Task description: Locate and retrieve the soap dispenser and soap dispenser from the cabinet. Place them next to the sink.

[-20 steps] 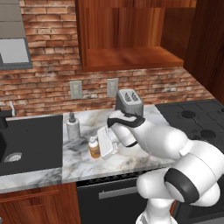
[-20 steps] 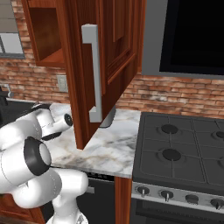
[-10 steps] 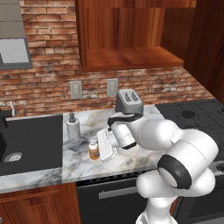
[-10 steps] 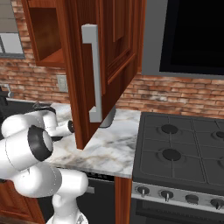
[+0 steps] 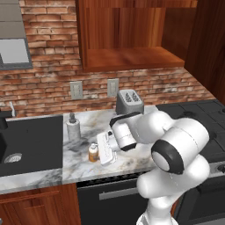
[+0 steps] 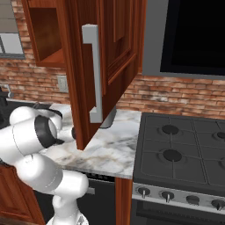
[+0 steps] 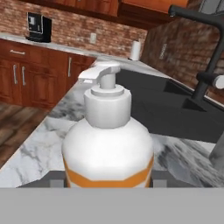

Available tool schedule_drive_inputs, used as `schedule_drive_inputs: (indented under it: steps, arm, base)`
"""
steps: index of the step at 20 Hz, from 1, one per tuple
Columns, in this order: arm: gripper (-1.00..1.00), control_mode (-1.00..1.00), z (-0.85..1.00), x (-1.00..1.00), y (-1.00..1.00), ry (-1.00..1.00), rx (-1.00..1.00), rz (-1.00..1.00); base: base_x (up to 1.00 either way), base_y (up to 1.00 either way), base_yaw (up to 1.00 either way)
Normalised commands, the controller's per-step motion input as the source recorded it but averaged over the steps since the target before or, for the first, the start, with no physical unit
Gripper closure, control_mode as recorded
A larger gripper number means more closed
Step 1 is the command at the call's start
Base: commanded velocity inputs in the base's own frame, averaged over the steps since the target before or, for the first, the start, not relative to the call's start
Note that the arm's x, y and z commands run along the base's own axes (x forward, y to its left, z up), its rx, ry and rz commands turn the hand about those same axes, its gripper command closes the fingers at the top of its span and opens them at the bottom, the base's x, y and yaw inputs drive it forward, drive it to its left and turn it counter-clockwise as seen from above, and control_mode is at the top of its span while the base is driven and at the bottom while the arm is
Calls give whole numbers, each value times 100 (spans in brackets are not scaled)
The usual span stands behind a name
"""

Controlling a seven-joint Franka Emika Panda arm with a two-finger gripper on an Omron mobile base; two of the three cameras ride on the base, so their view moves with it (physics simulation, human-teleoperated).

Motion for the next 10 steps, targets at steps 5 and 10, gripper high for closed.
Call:
schedule_drive_inputs:
  steps: [5, 10]
  arm:
    - [100, -100, -15, 10, 8, -5, 5, 4]
    - [100, -100, -9, 15, 17, -2, 3, 2]
  base:
    - [0, 0, 0]
    - [0, 0, 0]
